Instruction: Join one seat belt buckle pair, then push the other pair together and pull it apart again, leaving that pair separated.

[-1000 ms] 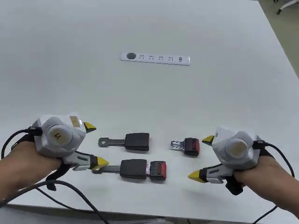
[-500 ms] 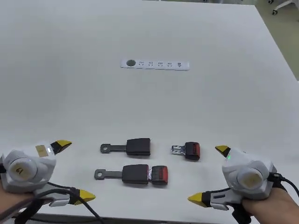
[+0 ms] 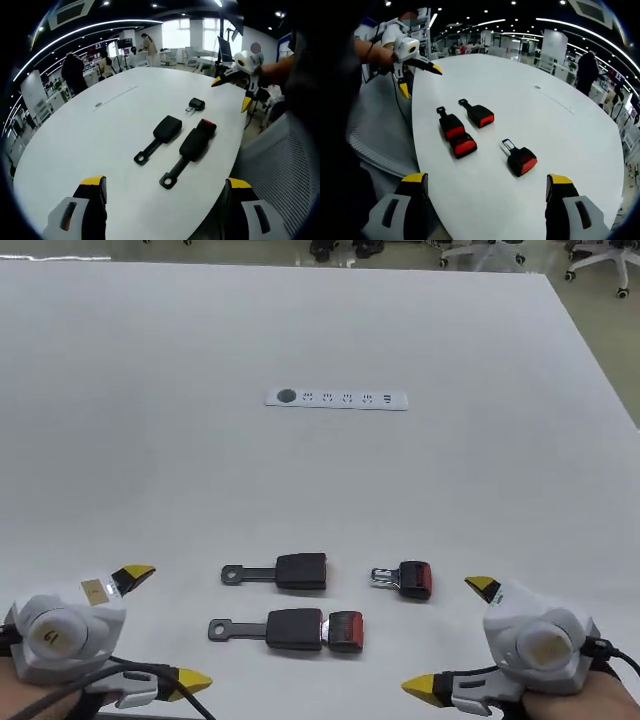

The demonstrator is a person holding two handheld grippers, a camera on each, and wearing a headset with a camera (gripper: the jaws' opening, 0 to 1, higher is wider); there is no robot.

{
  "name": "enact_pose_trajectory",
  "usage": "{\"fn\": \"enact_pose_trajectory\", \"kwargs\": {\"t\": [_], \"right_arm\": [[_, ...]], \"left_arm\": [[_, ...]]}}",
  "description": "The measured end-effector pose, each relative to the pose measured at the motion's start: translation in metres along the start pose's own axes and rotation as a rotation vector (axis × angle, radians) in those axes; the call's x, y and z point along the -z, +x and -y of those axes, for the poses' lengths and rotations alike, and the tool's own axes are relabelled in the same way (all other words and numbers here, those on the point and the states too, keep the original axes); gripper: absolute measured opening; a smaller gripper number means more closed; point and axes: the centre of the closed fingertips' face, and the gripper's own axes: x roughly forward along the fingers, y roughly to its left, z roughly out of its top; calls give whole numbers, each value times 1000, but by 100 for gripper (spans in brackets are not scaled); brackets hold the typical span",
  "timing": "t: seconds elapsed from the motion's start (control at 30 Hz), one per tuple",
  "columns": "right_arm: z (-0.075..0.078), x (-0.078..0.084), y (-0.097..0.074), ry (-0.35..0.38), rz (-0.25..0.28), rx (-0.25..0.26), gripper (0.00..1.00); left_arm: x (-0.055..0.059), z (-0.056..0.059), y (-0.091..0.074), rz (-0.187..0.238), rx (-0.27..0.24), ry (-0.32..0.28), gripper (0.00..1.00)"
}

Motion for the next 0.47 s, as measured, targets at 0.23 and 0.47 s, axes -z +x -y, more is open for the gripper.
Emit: {"fn": "enact_pose_trajectory", "kwargs": {"t": [0.23, 0.47], "right_arm": [[0, -6, -5, -1, 22, 4, 100], [1, -10, -13, -33, 29, 34, 100]], "left_arm": [[-3, 0, -5, 10, -25, -14, 100], [-11, 11, -9, -2, -33, 23, 100]]}}
